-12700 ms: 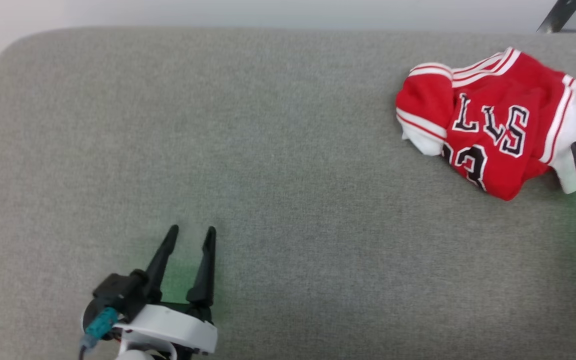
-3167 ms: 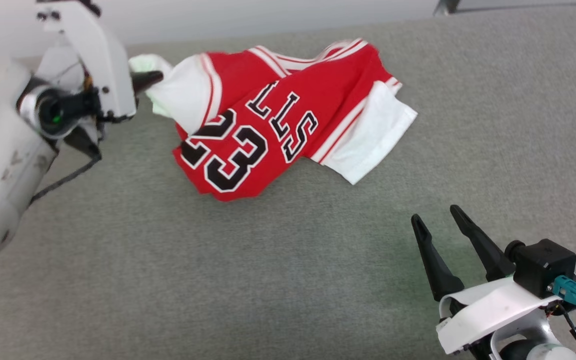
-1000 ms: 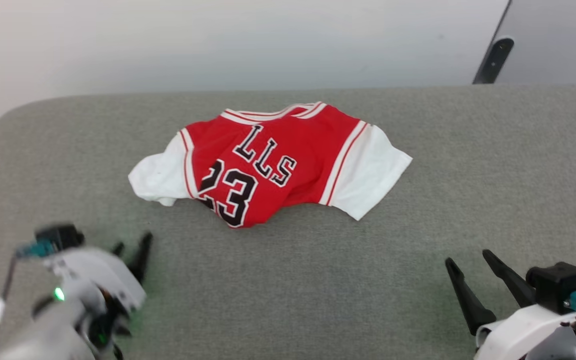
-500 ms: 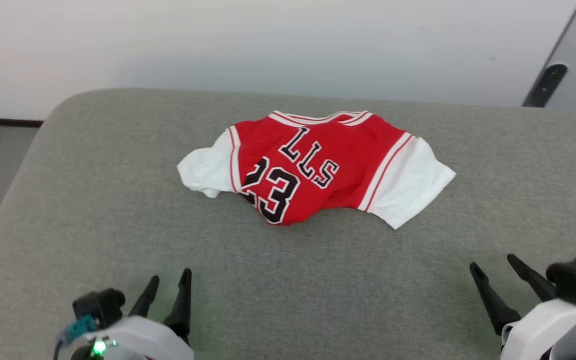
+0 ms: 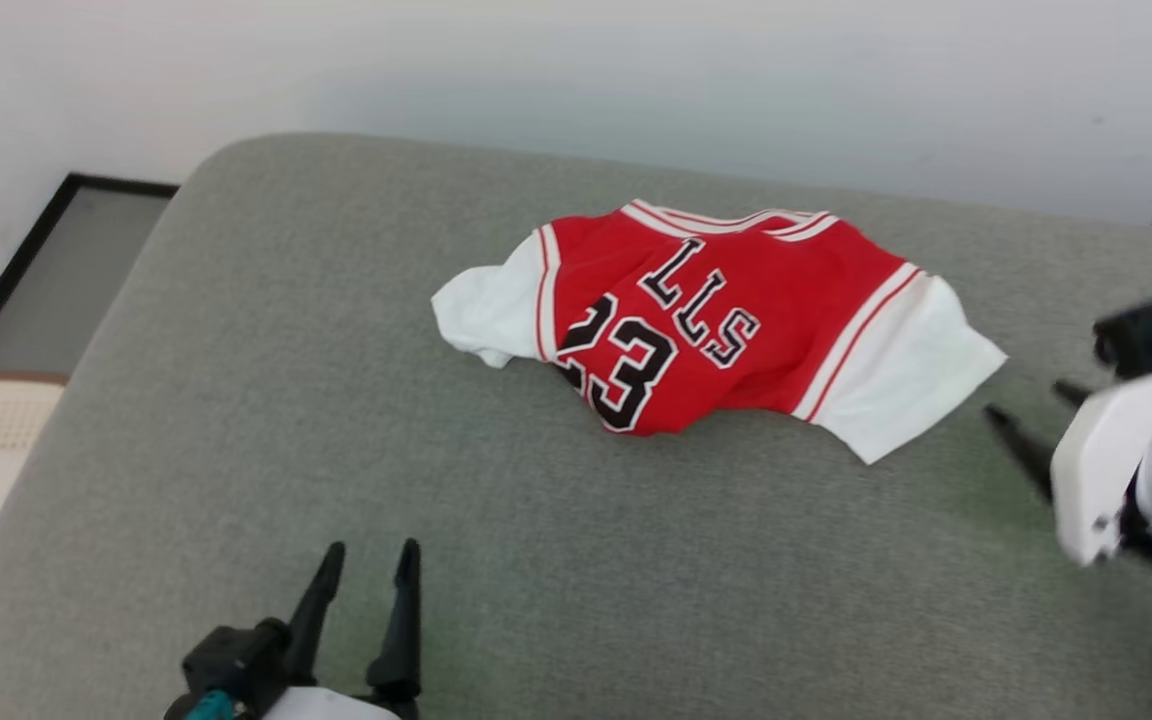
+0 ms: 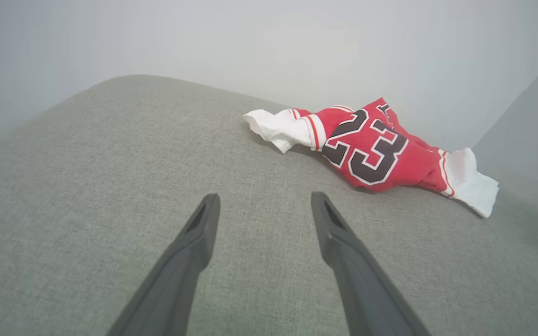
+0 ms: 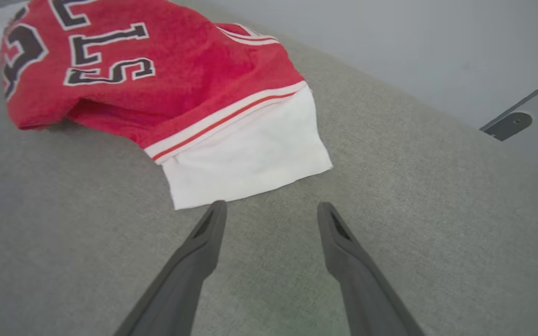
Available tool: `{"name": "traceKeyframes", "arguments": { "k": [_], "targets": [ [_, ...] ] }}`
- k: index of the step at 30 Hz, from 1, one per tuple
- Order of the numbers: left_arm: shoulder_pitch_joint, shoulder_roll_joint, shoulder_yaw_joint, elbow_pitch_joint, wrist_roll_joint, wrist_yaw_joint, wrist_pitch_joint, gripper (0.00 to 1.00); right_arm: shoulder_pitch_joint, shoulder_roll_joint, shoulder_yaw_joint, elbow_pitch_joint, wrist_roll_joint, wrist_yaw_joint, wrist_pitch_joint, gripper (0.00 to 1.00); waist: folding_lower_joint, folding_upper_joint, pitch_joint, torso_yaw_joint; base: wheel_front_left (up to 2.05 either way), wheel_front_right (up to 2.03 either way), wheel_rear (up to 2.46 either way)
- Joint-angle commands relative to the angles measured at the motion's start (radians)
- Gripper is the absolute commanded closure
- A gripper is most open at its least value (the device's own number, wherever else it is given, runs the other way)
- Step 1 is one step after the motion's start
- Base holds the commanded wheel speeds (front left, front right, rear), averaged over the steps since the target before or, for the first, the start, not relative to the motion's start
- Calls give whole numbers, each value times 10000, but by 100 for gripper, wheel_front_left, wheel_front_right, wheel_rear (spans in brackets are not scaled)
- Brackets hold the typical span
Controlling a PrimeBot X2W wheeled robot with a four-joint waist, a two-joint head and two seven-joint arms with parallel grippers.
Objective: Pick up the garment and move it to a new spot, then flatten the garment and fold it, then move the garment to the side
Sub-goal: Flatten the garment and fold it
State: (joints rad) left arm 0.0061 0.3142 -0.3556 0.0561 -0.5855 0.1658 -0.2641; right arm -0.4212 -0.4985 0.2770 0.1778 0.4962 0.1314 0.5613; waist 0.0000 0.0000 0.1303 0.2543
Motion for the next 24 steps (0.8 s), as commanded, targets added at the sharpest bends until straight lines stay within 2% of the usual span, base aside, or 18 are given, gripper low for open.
{"name": "traceKeyframes", "arguments": {
  "k": [1,7,13,19,24],
  "targets": [
    [-19,-131,66,24,209,-117,0,0,-461,-221,266,343,195,-15,223,0,0,0,398,422,0,0,0],
    [-371,-845,370,250,745,-769,0,0,-2913,-1158,1497,2263,928,-15,897,0,0,0,1196,1207,0,0,0],
    [-657,-1487,755,484,1111,-1385,0,0,-4606,-1750,2779,3695,1421,-15,1304,0,0,0,1963,1752,0,0,0],
    [-920,-1883,1247,679,1395,-1931,-1,0,-5266,-1980,4099,4654,2061,-15,1870,0,0,0,2418,1961,0,0,0],
    [-1244,-2049,1650,623,1571,-2246,-1,0,-5191,-1923,5198,4861,2700,-7,2234,0,0,0,2586,1910,0,0,0]
  ]
}}
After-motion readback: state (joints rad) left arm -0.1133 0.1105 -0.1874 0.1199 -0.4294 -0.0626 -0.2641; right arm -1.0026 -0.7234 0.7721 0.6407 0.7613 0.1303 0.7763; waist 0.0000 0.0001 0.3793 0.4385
